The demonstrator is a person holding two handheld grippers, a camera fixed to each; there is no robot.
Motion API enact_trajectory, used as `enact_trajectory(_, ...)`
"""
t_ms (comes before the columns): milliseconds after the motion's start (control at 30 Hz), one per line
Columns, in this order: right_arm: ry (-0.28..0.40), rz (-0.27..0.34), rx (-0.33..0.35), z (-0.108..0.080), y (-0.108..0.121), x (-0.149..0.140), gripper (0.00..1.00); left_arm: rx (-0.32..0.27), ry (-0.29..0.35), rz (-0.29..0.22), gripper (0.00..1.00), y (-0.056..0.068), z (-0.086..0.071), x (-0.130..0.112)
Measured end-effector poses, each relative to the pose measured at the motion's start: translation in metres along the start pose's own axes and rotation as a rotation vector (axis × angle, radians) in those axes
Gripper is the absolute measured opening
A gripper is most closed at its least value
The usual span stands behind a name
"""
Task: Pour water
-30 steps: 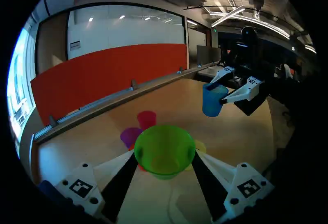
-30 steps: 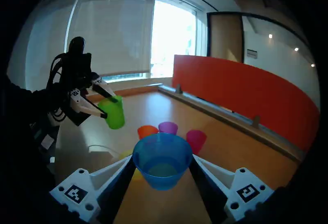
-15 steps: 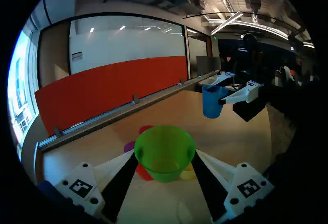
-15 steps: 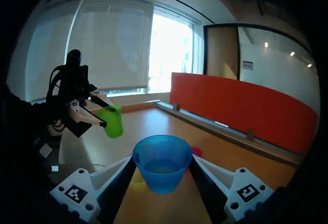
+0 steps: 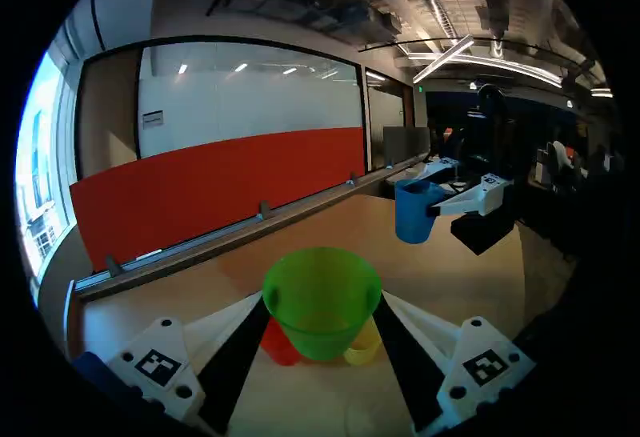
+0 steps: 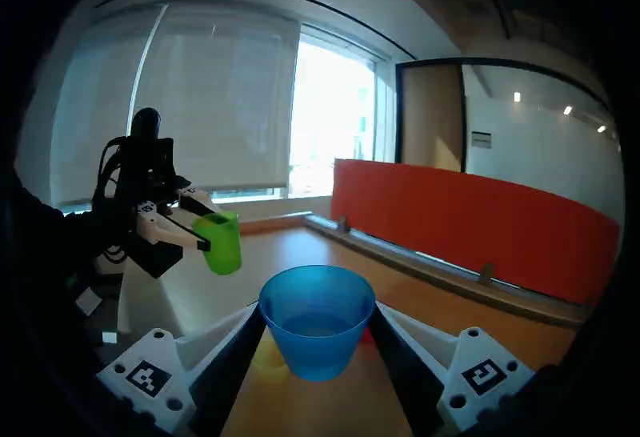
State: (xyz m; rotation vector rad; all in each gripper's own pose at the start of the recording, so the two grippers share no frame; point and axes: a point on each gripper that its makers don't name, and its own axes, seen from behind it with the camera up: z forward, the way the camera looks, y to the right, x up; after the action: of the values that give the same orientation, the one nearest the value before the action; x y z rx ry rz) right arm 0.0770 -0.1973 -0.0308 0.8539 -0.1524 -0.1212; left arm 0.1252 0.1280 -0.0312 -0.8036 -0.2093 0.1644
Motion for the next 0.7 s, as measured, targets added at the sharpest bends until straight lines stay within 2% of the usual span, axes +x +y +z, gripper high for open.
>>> enact_trajectory(700,0.042,0.002,-0.006,0.0012,0.0018,0.0084,0.90,-0.008,0.030,-0.020,0.87,0.0017,0.0037,0.0071)
